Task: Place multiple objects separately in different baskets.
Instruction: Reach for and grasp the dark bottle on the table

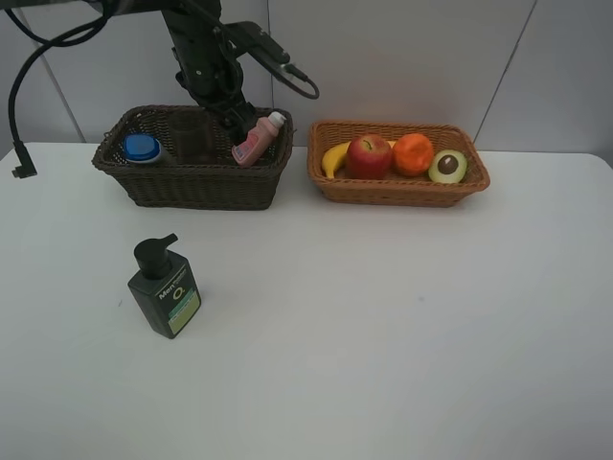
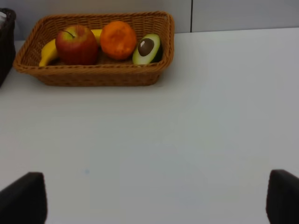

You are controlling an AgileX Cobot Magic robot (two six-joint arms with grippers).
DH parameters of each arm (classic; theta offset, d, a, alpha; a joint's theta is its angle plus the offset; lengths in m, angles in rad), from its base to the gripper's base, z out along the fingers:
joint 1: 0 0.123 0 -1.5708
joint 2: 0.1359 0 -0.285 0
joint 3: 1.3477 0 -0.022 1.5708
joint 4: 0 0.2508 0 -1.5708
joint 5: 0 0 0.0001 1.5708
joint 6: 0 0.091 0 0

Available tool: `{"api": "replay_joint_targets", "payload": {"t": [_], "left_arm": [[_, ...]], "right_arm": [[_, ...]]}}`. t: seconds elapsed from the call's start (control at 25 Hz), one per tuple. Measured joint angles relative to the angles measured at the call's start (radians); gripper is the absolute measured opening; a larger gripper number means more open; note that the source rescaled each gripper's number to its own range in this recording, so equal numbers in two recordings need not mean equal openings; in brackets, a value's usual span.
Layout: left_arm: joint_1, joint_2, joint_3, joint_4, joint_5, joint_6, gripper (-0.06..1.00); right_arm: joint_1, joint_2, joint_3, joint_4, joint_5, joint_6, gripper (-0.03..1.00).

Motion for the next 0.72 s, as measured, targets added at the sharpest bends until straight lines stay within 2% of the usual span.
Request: {"api": "replay_joint_targets", "payload": {"t": [0.2, 0.48, 0.72], "left_arm": [[0.000, -0.017, 0.000, -0.041, 0.032, -0.005, 1.00], [-0.007, -0.077, 0.000, -0.074, 0.140, -0.062, 1.00], [-0.028, -0.115, 0.000, -0.072, 0.218, -0.177, 1.00]], "right_arm": [[0.000, 0.000, 0.000, 0.000, 0.000, 0.000, 1.00], [0.000, 0.000, 0.000, 0.000, 0.000, 0.000, 1.00], [0.000, 0.000, 0.000, 0.000, 0.000, 0.000, 1.00]]}}
